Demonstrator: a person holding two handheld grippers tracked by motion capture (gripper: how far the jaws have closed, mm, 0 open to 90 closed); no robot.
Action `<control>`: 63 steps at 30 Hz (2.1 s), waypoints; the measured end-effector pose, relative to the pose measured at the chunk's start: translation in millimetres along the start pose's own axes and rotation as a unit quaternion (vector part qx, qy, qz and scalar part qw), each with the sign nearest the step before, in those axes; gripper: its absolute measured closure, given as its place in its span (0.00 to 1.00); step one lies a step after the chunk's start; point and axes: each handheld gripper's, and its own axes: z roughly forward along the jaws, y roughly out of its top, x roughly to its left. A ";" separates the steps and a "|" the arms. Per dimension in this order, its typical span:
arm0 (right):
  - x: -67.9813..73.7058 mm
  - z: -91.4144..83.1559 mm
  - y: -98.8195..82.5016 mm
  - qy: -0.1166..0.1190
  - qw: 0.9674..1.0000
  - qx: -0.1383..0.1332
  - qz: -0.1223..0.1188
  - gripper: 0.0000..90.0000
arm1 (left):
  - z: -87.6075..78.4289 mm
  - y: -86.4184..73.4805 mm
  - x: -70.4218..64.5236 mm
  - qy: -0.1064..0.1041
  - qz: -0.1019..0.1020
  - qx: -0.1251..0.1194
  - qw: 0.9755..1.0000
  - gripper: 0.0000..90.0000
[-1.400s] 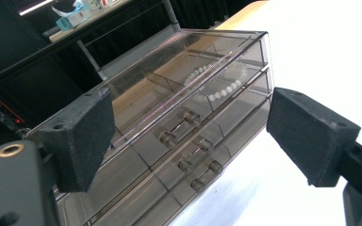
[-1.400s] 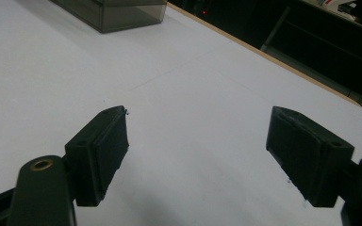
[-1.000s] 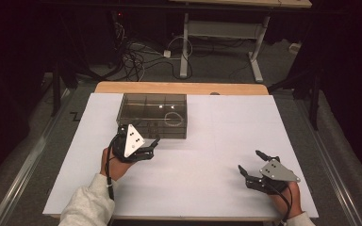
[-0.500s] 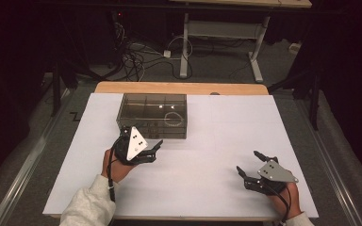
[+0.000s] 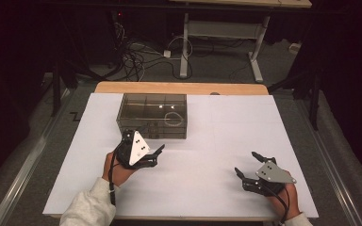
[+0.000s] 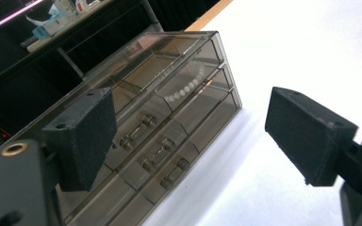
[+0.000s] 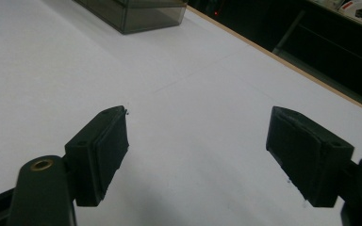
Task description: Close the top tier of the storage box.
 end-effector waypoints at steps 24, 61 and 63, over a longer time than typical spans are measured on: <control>5.6 -0.3 3.0 0.008 1.000 -0.001 -0.007 0.24 | -8.4 -11.8 -13.5 -0.015 0.018 0.018 1.000 0.18; 8.3 0.8 3.5 0.015 1.000 0.001 -0.003 0.24 | -32.7 -54.2 -8.6 -0.021 0.012 0.063 0.998 0.18; 8.3 0.8 3.5 0.014 1.000 0.001 -0.004 0.24 | -34.2 -56.6 -8.1 -0.022 0.008 0.065 0.998 0.18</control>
